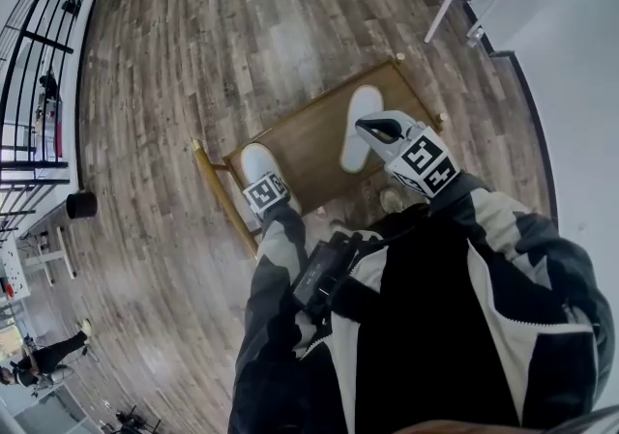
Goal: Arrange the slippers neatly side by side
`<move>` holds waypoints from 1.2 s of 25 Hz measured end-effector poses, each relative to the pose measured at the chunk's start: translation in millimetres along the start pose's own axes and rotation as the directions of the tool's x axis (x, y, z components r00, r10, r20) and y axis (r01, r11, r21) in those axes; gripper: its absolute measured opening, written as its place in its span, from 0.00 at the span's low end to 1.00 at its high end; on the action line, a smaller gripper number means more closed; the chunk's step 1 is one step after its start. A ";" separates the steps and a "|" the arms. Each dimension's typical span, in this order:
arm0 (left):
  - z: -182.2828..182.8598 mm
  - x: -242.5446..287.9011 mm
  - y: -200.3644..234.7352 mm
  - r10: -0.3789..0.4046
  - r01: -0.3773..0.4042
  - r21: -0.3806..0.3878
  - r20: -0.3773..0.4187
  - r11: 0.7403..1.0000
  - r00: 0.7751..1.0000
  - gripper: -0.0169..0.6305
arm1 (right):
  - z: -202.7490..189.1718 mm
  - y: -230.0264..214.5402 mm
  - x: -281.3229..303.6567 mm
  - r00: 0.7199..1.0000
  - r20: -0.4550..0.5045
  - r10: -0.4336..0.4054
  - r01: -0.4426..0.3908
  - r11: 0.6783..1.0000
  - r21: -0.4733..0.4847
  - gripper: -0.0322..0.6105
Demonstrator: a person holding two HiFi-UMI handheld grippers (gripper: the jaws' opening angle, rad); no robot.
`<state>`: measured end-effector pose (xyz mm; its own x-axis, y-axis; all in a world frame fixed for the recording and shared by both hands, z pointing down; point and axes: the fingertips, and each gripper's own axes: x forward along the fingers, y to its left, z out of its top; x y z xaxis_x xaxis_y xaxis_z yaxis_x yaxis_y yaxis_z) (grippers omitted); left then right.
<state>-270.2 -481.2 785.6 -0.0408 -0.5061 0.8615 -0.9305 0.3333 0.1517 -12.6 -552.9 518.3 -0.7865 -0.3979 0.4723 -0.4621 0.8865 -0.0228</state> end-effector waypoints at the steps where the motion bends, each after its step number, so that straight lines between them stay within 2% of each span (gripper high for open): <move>1: 0.5 0.1 -1.3 -0.005 0.005 0.000 -0.001 1.000 1.000 0.08 | 0.2 -0.4 -0.2 1.000 0.001 0.000 0.000 1.000 0.001 0.06; 2: 1.1 0.2 -3.1 -0.013 0.013 0.002 -0.003 1.000 1.000 0.09 | 0.7 -0.5 -0.2 1.000 0.001 0.002 -0.002 1.000 0.002 0.06; 3: 1.6 0.3 -4.8 -0.023 0.023 0.004 -0.006 1.000 1.000 0.14 | 1.4 -0.2 0.1 1.000 0.001 0.004 -0.004 1.000 0.003 0.06; 4: 1.9 0.2 -5.9 -0.030 0.030 0.008 -0.008 1.000 1.000 0.24 | 1.9 0.7 0.4 1.000 0.001 0.008 -0.008 1.000 0.003 0.06; 5: 2.0 -0.1 -5.9 -0.033 0.034 0.010 -0.009 0.999 0.999 0.29 | 2.3 1.9 0.8 1.000 0.001 0.011 -0.011 1.000 0.003 0.06; 8: 0.5 -1.4 -4.2 -0.030 0.030 0.005 -0.008 1.000 1.000 0.36 | 3.6 4.4 1.8 1.000 0.005 0.019 -0.019 1.000 -0.001 0.06; 13: 8.0 -15.5 -5.8 -0.028 0.028 0.006 0.038 1.000 0.999 0.37 | 5.5 7.4 4.0 0.999 0.016 0.033 -0.033 0.999 0.009 0.06; 15: 24.6 -30.1 -14.3 -0.046 0.045 0.014 0.096 0.999 0.994 0.34 | 8.2 9.4 6.6 0.998 0.033 0.050 -0.052 0.997 0.054 0.06; 17: 49.2 -51.6 -30.4 -0.077 0.070 0.046 0.182 0.996 0.980 0.28 | 13.1 11.7 8.5 0.997 0.052 0.062 -0.066 0.995 0.076 0.06; 19: 78.5 -81.9 -49.6 -0.118 0.095 0.090 0.298 0.991 0.947 0.19 | 19.1 15.8 10.7 0.995 0.068 0.068 -0.072 0.996 0.057 0.06; 22: 114.9 -133.7 -79.7 -0.200 0.141 0.163 0.449 0.977 0.871 0.05 | 28.3 24.1 16.7 0.990 0.103 0.093 -0.098 0.994 0.049 0.06; 26: 141.0 -202.8 -123.4 -0.341 0.194 0.305 0.564 0.932 0.752 0.05 | 38.6 30.7 20.5 0.985 0.133 0.105 -0.111 0.993 0.041 0.06; 30: 151.7 -256.4 -156.0 -0.471 0.246 0.420 0.604 0.873 0.643 0.05 | 53.2 40.4 22.8 0.978 0.172 0.116 -0.121 0.992 0.018 0.06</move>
<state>-169.8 -524.2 467.6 0.1927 -0.9628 0.1897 -0.9758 -0.1676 0.1405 -71.0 -538.8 481.3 -0.8936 -0.3265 0.3079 -0.3706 0.9239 -0.0957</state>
